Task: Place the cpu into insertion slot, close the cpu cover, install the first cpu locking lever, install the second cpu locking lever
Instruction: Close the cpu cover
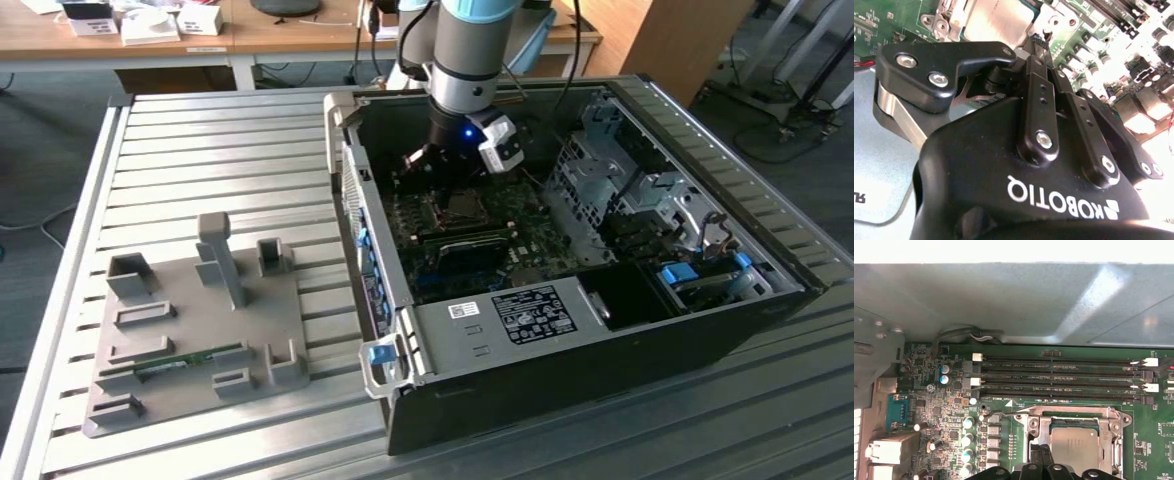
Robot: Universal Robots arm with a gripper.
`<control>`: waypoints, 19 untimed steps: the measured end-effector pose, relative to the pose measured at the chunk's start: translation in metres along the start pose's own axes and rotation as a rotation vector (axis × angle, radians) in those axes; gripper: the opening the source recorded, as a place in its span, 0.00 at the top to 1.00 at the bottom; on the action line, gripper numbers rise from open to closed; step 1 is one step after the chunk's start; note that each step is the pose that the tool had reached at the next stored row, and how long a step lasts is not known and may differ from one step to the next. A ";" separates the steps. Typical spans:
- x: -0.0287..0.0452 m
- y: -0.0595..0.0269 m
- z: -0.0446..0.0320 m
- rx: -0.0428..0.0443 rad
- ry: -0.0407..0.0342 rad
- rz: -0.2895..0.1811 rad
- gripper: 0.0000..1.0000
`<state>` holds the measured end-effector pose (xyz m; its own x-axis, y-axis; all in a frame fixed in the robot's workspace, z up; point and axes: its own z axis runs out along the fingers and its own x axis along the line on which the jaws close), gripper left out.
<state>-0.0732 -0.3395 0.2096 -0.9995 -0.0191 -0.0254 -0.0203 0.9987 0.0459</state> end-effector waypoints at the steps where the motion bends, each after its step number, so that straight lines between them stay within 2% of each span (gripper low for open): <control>1: 0.0000 0.0000 0.0000 -0.0001 0.0000 0.000 0.89; 6: -0.0001 0.0001 -0.0033 0.0003 0.0002 0.000 0.89; 16: -0.0005 0.0009 -0.0215 0.0003 0.0002 0.000 0.89; 19: -0.0006 0.0010 -0.0225 0.0001 0.0001 0.000 0.89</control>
<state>-0.0732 -0.3395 0.2321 -0.9995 -0.0191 -0.0254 -0.0202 0.9987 0.0458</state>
